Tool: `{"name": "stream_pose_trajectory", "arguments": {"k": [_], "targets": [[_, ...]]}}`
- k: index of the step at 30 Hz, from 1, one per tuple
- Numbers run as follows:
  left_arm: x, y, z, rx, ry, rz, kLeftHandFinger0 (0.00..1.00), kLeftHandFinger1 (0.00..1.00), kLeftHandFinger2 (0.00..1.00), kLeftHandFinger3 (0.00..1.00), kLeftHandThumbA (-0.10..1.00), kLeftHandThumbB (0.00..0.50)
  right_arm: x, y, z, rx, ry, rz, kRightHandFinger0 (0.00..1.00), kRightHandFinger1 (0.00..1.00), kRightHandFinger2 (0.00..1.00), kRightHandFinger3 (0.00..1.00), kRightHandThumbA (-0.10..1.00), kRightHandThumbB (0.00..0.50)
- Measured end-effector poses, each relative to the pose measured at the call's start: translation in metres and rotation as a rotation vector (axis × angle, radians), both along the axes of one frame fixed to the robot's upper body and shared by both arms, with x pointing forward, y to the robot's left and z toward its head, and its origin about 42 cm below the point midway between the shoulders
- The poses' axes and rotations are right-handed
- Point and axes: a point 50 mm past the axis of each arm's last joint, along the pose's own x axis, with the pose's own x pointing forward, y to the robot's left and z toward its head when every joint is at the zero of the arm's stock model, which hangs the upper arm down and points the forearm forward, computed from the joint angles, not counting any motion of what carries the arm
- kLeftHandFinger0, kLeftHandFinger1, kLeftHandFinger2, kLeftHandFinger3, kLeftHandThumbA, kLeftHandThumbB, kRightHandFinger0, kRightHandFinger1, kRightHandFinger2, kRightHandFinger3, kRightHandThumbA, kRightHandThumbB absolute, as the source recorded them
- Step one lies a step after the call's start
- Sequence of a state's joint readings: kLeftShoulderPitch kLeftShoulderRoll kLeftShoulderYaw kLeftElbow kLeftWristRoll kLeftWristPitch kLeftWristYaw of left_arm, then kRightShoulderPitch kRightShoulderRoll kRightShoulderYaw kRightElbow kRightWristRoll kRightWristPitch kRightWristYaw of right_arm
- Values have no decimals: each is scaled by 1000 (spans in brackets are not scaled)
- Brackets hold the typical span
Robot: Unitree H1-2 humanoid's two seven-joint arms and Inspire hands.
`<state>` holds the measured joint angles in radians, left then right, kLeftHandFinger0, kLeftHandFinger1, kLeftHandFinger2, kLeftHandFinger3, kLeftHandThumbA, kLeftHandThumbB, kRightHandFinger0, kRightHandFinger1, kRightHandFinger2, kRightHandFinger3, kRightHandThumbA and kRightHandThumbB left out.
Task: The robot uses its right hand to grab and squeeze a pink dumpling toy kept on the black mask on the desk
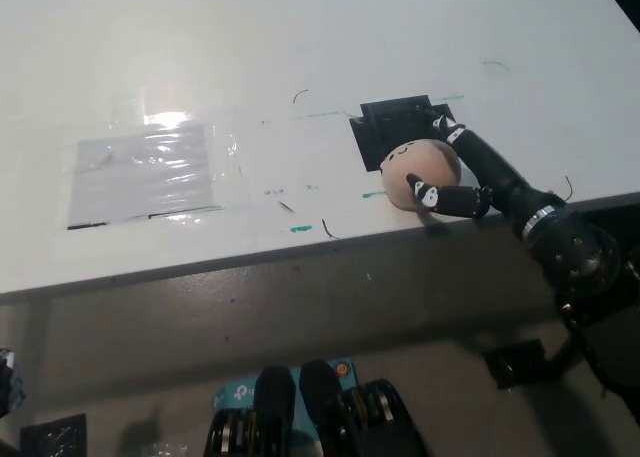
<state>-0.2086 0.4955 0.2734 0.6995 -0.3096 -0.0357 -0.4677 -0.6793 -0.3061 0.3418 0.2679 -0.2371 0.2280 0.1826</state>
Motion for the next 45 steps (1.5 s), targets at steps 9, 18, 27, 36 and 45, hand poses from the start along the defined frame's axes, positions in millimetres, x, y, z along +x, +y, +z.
{"name": "stream_pose_trajectory", "arguments": {"k": [9,18,27,36,45], "targets": [[2,0,1,-1,-4,-6,0,0,59,82,939,500,25,3,-14,-65,19,-34,1000,1000,1000,1000,516,434],[8,-1,6,1,-18,-13,0,0,54,86,962,500,41,38,-26,-49,26,-9,1000,1000,1000,1000,471,443],[11,-1,9,4,-25,-19,0,0,66,70,978,500,40,52,-41,-66,8,15,1000,1000,1000,1000,431,418],[17,-2,12,3,-34,-22,0,10,81,95,968,500,39,45,-43,-171,-94,64,0,0,58,744,-100,0],[17,-3,10,0,-33,-21,0,15,81,89,957,500,30,41,-56,-188,-272,46,0,288,636,407,-100,9]]}}
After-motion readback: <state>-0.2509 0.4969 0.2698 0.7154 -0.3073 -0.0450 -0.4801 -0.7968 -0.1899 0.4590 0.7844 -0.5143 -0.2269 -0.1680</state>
